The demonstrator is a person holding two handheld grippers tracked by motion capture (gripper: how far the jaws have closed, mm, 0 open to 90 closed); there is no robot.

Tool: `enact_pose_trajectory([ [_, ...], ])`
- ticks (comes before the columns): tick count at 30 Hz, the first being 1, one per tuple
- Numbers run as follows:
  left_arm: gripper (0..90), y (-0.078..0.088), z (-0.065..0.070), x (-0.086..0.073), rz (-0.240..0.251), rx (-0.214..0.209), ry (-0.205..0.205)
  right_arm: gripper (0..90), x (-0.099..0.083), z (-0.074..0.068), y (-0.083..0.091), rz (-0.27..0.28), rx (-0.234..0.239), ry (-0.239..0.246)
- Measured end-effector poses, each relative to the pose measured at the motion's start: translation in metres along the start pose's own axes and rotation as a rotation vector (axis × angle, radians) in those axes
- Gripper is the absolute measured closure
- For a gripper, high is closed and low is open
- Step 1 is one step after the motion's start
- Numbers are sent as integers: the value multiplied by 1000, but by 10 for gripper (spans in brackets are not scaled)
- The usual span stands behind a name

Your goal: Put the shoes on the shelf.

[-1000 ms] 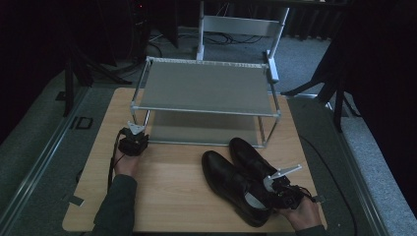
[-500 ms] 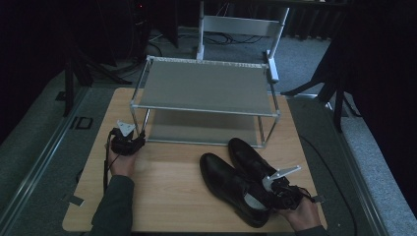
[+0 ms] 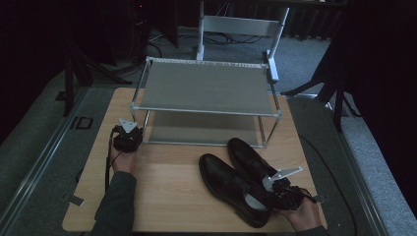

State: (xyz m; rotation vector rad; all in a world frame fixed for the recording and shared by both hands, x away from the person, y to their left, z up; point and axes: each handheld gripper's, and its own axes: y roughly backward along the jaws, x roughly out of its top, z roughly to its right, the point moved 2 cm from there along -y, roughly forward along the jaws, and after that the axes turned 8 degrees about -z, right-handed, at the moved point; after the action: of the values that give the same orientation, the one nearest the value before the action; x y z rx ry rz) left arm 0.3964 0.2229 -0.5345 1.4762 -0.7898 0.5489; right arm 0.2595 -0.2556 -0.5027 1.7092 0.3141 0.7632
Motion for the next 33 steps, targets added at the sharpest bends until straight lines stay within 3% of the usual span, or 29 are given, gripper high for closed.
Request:
enact_pose_trajectory([
  [4, 798, 7, 6, -6, -8, -15, -18, 794, -1, 0, 0, 12, 1, 2],
  [7, 677, 10, 8, -9, -14, -27, -41, 796, -2, 0, 0, 30, 1, 2],
  [12, 601, 14, 8, -10, -16, -51, -75, 797, -6, 2, 0, 69, 12, -14],
  [16, 583, 9, 4, -8, -23, -46, -69, 798, -7, 4, 1, 84, 26, -24],
  [19, 608, 7, 3, -5, -24, -40, -70, 799, -7, 4, 0, 99, 24, -23],
  [26, 792, 5, 4, -5, -27, -20, -64, 799, -7, 4, 0, 108, 27, -25],
  [33, 804, 9, 7, -8, -19, -37, -63, 801, -7, 4, 1, 126, 29, -44],
])
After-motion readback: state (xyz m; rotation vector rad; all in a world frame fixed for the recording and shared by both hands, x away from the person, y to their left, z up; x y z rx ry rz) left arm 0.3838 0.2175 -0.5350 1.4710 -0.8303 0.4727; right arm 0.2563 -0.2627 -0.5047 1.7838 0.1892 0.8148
